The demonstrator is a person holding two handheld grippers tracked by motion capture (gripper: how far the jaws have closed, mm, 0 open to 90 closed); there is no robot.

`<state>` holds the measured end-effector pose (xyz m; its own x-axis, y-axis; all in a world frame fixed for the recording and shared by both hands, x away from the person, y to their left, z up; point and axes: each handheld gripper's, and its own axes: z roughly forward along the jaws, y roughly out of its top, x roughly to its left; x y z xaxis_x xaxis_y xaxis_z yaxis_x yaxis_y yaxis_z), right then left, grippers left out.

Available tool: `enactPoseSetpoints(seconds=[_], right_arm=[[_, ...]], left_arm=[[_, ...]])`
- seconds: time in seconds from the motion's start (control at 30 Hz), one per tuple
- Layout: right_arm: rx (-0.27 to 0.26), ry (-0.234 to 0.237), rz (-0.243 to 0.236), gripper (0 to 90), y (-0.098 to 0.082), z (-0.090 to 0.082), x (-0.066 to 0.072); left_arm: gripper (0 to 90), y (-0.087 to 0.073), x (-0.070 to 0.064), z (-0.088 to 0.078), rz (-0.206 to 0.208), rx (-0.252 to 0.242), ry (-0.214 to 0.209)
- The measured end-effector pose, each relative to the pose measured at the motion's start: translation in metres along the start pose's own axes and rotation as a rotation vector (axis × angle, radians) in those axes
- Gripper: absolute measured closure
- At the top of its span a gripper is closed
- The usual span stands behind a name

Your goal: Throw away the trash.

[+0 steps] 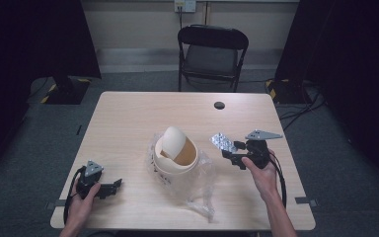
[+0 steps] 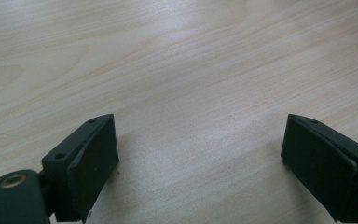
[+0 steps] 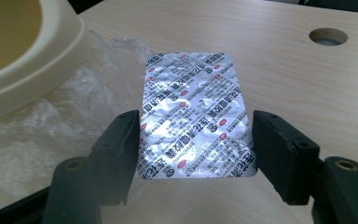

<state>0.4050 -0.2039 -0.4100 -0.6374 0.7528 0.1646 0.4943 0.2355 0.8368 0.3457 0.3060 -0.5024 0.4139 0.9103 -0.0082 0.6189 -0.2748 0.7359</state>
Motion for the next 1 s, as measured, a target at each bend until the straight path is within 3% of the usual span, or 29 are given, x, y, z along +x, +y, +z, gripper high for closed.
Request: enactPoseSetpoints(seconds=[0.33,0.6,1.0], right_arm=[[-0.018,0.043,-0.057,34.0,0.013,-0.020,0.026],[-0.020,0.105,-0.105,34.0,0.020,-0.036,0.050],[0.008,0.171,-0.184,34.0,0.033,-0.029,0.079]], left_arm=[[10.4,0.000,0.000,0.000,0.000,0.000,0.000],[10.3,0.000,0.000,0.000,0.000,0.000,0.000],[10.4,0.000,0.000,0.000,0.000,0.000,0.001]])
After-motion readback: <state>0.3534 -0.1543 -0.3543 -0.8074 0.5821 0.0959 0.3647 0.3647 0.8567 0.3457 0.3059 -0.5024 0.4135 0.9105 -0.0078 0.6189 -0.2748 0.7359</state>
